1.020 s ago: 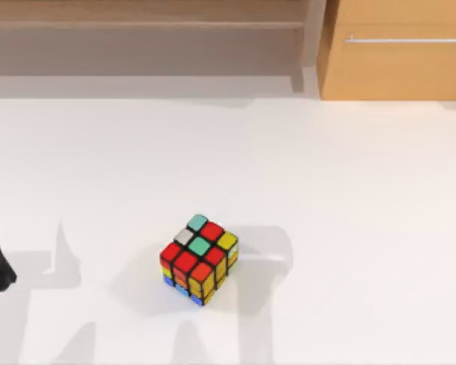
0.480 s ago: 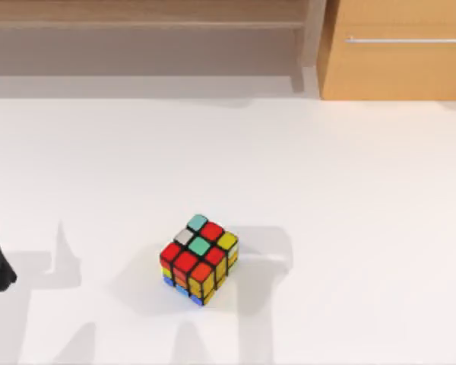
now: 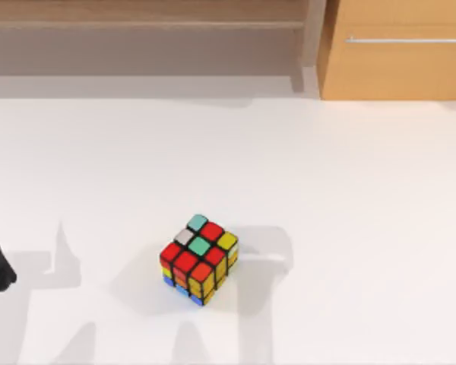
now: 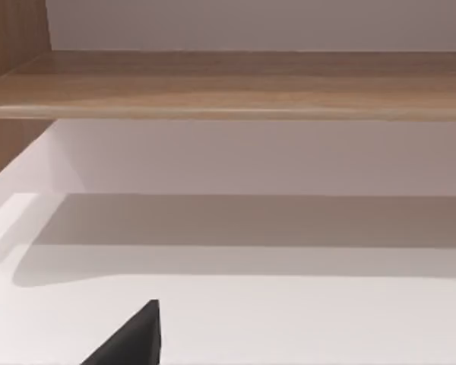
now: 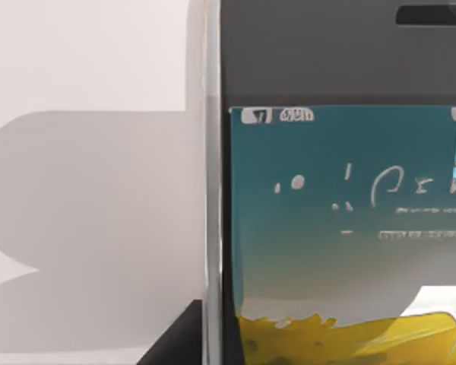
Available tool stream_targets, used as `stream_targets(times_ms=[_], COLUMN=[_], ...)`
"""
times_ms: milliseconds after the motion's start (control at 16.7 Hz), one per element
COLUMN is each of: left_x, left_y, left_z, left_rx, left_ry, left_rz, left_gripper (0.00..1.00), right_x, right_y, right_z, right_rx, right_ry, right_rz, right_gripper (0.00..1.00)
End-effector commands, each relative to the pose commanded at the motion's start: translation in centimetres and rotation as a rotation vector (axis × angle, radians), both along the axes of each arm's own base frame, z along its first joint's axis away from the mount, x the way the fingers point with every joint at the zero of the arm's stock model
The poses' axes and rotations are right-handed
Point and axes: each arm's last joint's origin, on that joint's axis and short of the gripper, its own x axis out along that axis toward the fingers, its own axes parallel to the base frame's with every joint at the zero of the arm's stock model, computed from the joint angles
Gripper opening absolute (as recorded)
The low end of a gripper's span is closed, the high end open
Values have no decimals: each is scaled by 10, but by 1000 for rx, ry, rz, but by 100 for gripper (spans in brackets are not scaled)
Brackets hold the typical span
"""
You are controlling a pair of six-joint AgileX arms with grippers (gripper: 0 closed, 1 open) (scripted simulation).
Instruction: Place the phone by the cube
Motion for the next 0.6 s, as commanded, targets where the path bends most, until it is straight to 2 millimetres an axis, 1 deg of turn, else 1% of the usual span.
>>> stream_targets(times_ms=[60,120,240,420,600], left_x=[0,0,0,0,0], left_y=[0,0,0,0,0], left_z=[0,0,0,0,0], left_rx=[0,0,0,0,0], left_ry=[0,0,0,0,0], left_rz=[0,0,0,0,0], left_gripper=[100,100,100,100,100], right_x=[0,-1,0,0,-1], right_y=[0,0,0,0,0], right_z=[0,10,14,27,30], right_rx=[0,-20,-20,-20,-20], right_ry=[0,-5,-5,-5,-5], right_rz=[0,0,0,0,0], right_gripper=[0,0,0,0,0])
